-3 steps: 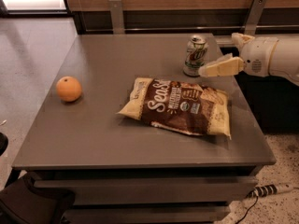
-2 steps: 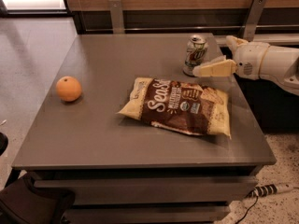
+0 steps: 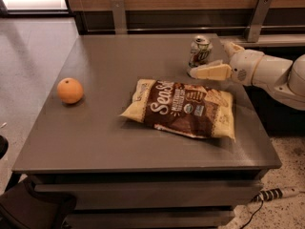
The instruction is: Knock 7up can over
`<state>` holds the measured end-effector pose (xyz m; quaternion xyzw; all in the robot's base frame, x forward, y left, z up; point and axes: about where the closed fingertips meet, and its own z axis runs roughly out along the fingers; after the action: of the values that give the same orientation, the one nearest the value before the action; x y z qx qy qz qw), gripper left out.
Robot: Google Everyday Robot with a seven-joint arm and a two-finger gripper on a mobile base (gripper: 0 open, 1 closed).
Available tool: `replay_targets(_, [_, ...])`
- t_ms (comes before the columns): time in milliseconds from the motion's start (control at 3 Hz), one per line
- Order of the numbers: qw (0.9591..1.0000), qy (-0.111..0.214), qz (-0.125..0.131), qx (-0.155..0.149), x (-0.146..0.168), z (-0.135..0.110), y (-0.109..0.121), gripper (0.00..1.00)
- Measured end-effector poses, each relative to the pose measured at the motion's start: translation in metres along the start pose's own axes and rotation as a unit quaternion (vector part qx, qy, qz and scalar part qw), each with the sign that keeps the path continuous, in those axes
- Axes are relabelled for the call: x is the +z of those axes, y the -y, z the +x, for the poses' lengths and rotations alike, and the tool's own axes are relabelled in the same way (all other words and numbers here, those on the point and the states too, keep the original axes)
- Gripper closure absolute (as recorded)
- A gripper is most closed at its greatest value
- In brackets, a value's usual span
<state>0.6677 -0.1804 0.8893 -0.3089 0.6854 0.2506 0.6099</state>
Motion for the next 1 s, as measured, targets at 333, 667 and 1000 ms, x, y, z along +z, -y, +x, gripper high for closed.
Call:
replay_targets(333, [0.9993, 0.028, -0.002, 0.023, 0.0234, 0.0157, -0.0004, 0.0])
replay_targets(667, [0.9993, 0.031, 0.0, 0.018, 0.0276, 0.0136, 0.0022, 0.03])
replay_targets(1000, [0.9994, 0.032, 0.004, 0.013, 0.0293, 0.0119, 0.0036, 0.25])
